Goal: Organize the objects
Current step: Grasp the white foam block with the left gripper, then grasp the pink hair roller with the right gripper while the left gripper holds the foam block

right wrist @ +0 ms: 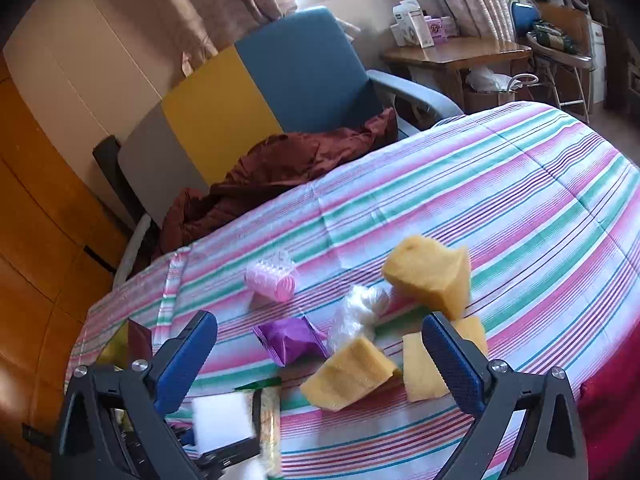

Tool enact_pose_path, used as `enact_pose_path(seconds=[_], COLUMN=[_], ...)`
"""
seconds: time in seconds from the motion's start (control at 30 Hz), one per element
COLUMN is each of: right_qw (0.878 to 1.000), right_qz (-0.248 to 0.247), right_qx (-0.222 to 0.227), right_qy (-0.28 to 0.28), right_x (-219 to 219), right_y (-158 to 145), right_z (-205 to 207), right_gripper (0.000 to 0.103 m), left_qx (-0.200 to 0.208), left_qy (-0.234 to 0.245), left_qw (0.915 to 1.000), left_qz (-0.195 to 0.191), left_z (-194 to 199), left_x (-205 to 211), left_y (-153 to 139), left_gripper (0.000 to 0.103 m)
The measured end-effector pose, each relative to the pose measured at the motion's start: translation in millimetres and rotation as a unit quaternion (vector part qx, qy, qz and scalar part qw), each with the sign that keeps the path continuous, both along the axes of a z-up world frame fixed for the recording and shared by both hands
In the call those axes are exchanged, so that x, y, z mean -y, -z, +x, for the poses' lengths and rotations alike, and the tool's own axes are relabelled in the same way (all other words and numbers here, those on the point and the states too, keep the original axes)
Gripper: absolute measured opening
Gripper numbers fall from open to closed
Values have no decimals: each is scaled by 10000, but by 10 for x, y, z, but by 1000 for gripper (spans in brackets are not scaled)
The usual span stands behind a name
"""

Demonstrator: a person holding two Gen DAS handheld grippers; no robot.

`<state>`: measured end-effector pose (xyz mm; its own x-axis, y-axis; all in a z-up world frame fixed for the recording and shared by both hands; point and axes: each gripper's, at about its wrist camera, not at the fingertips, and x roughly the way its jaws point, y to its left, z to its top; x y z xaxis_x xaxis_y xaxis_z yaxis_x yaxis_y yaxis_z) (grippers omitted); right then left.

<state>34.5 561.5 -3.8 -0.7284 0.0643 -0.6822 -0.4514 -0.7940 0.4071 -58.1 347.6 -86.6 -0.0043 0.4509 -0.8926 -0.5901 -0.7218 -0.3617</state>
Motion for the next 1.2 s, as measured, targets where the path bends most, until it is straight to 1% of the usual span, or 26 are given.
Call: enact_pose_path(seconds=[0.13,0.23,0.3,0.33,0.43,0.5,0.53,0.57,0.6,0.73,0.83,0.93,1.1,1.2], right_qw=[9999,9998,9998,9997,9997,9997,9997,9997,9996,9994,9992,9989,9975,9962], right_qz=[85,101,121,128,144,136,134,135,141,173,179,229,321,355], right_qx=[93,124,135,131,111,118,116,116,119,159,192,218,266,310], right_qy=[-53,-97,-128,-141,-161,-173,-180,-190,-203,-259,-295,-356,-565,-739], right_x=[69,98,116,123,140,143,146,148,157,190,208,235,311,387], right_y=[41,62,65,61,52,54,53,51,52,68,86,97,130,171], right_z=[-37,-52,-64,-64,-61,-68,-69,-70,-75,-103,-119,-138,-188,-231], right_gripper=[103,103,103,103,103,103,103,103,103,103,103,103,103,103], left_qx=[-74,-262,-157,-81,-4,105,243,395,422,225,-106,-310,-683,-783], left_qy=[-212,-226,-254,-280,-433,-649,-761,-844,-851,-598,-420,-326,-90,-46], left_qw=[9997,9992,9994,9995,9991,9976,9962,9948,9947,9968,9980,9982,9973,9968], left_qz=[-84,-195,-171,-112,-25,-219,-338,-407,-401,-485,-460,-385,-239,-168], left_z=[76,125,148,148,144,93,55,18,-4,8,89,121,206,214], left_x=[163,179,148,170,207,228,236,240,238,175,168,192,260,298], left_y=[-22,-50,-57,-71,-100,-33,31,97,113,108,93,81,58,39], left_gripper=[56,59,62,66,68,68,68,68,68,68,66,61,59,57])
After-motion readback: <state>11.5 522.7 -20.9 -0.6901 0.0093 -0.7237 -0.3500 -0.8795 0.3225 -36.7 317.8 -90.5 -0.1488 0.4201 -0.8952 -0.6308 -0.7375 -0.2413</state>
